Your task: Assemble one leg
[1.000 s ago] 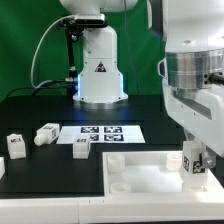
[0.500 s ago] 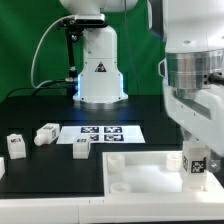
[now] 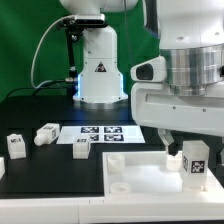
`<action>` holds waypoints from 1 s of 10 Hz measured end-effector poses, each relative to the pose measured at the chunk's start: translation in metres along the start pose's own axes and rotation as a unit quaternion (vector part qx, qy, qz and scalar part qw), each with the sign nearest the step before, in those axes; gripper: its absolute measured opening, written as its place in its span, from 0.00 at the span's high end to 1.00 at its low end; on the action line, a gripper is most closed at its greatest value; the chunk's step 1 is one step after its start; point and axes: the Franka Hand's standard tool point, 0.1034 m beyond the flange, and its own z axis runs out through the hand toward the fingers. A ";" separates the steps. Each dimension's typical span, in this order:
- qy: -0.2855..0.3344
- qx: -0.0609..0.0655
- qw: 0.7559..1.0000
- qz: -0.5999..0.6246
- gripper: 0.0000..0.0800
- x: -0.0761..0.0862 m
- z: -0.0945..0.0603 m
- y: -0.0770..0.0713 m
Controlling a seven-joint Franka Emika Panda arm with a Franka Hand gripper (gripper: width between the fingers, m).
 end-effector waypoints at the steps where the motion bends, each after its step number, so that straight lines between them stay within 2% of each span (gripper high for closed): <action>1: 0.000 -0.001 0.999 -0.043 0.19 0.001 0.000 0.001; 2: 0.004 -0.006 0.995 -0.101 0.19 0.001 0.000 0.001; 3: 0.021 -0.016 0.977 -0.212 0.19 0.002 -0.001 -0.004; 4: 0.030 -0.011 0.967 -0.254 0.19 0.003 0.000 -0.007; 5: 0.029 -0.010 0.974 -0.227 0.29 0.004 0.000 -0.006; 6: 0.029 -0.011 0.975 -0.222 0.47 0.004 0.000 -0.006; 7: 0.029 -0.011 0.975 -0.219 0.47 0.004 0.000 -0.006; 8: 0.030 -0.012 0.979 -0.201 0.64 0.006 0.000 -0.004; 10: 0.032 -0.011 0.993 -0.111 0.64 0.007 0.001 -0.002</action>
Offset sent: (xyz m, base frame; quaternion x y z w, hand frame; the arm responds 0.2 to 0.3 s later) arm 0.0107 0.0195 -0.0029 0.0338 0.0646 -0.4922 0.8674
